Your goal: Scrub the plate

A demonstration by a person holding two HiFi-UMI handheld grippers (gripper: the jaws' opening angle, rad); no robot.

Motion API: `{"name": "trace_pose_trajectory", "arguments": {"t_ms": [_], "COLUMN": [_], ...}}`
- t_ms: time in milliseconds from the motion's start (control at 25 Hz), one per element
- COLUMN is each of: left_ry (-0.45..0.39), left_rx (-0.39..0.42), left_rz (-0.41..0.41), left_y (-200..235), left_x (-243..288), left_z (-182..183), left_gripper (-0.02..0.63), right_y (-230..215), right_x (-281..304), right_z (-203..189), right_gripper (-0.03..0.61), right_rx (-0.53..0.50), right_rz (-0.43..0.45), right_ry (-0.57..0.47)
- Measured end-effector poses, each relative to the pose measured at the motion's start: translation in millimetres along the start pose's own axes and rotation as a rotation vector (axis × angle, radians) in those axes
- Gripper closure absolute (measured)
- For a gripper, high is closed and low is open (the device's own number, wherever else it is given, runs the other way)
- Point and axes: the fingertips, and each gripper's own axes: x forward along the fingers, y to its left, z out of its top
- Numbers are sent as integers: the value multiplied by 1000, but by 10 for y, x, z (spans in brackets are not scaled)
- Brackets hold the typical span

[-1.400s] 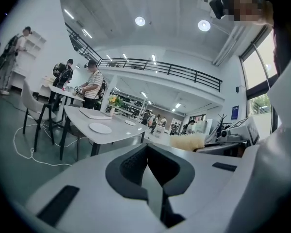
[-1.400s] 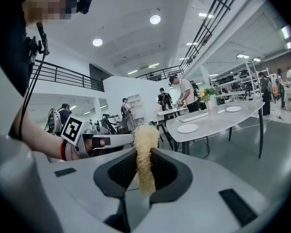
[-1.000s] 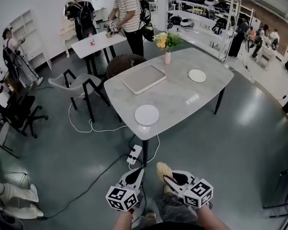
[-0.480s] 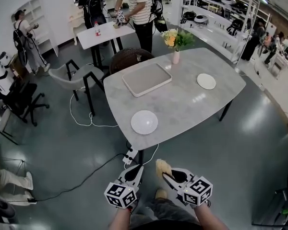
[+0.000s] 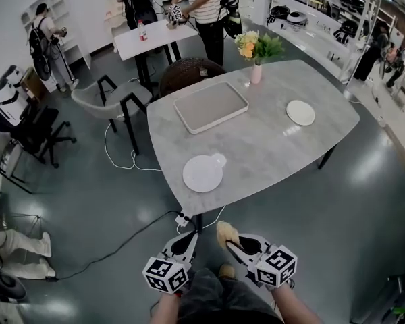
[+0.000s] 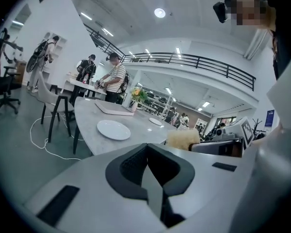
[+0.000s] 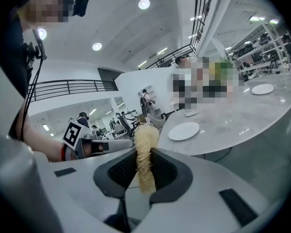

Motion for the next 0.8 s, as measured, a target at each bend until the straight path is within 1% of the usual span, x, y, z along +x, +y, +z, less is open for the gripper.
{"name": "trace_pose_trajectory", "arguments": {"t_ms": [160, 360, 640, 800], "left_ry": [11, 20, 11, 14], "left_rx": [-20, -53, -33, -35], "left_rz": [33, 38, -23, -38], "left_y": [117, 307, 496, 670], "left_x": [9, 228, 632, 847], "left_z": [-21, 2, 440, 615], "left_gripper": [601, 601, 601, 601], "right_y": [-63, -234, -490, -647], "right_x": [124, 329, 607, 847], "right_z": [-76, 45, 384, 566], "right_gripper": [503, 503, 503, 503], "right_rx": [27, 13, -11, -22], "right_rz": [34, 46, 36, 43], "right_ry": [36, 60, 96, 109]}}
